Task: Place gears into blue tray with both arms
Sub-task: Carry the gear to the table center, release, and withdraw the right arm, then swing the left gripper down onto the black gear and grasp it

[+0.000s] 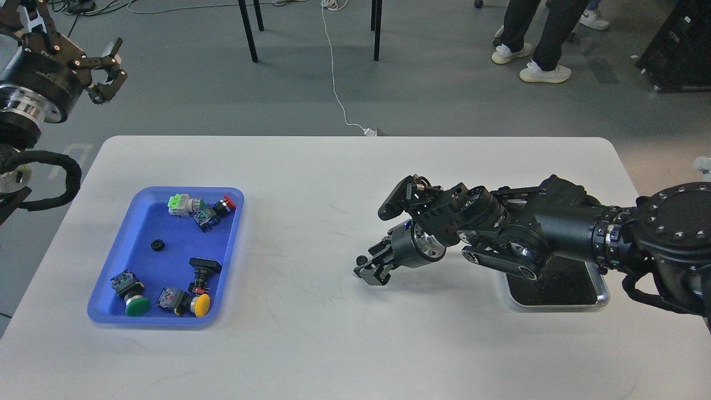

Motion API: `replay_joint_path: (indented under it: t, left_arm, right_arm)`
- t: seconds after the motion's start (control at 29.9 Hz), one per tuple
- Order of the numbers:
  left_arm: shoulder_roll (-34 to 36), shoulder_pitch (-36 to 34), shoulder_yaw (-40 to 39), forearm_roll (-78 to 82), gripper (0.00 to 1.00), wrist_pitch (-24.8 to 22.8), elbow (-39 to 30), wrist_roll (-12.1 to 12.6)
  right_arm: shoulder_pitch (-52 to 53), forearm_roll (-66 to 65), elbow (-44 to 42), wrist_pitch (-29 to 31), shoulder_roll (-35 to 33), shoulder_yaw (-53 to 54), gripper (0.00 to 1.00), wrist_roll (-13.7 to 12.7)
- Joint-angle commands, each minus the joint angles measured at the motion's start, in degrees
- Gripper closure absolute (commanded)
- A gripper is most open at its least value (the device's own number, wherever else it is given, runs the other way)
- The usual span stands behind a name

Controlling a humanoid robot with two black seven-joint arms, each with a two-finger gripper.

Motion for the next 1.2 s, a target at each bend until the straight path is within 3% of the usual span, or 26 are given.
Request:
replay_joint_path:
  t: [0.0,0.2,0.3,0.37,0.6,1.0,1.17]
  left_arm:
    - [0.2,-0.1,0.1,0.0,0.02,0.0,-0.1,0.0]
    - [0.3,-0.8,0.8,0.5,0.02,-0.4,-0.2,0.3]
    - [0.4,-1.7,1.0,1.7,0.03,-1.5,-1.7,1.9]
    - [0.7,-2.5,0.9,4.9,0.03,-3.1,-3.4,2.9]
    - [-0.3,-2.3,1.0,23.8,0.03,-3.6,-8.6,2.7]
    - [-16.4,-2.9,3.8,83.0,0.03,-3.8,-12.3,2.6]
    - [-19.3,-3.6,10.4,99.7,0.05,-3.0,-12.5,2.6]
  right_arm:
    - [1.5,0.6,0.4,-0.1,-1.8,2.2,0.23,0.0]
    - [1.6,7.2,2.5,0.0,-8.4,14.2,0.15,-0.1]
    - [1.6,16.0,6.2,0.0,-14.6,19.1,0.08,-0.1]
    - [1.3,22.7,9.7,0.0,-19.8,21.7,0.07,-0.1]
    - [-6.4,39.0,16.7,-0.2,-36.4,33.2,0.07,-0.7]
    - [-19.2,69.7,11.9,-1.0,-40.6,39.4,0.03,-0.4]
    - [-22.1,72.7,9.0,-1.0,-41.0,39.6,0.03,0.1]
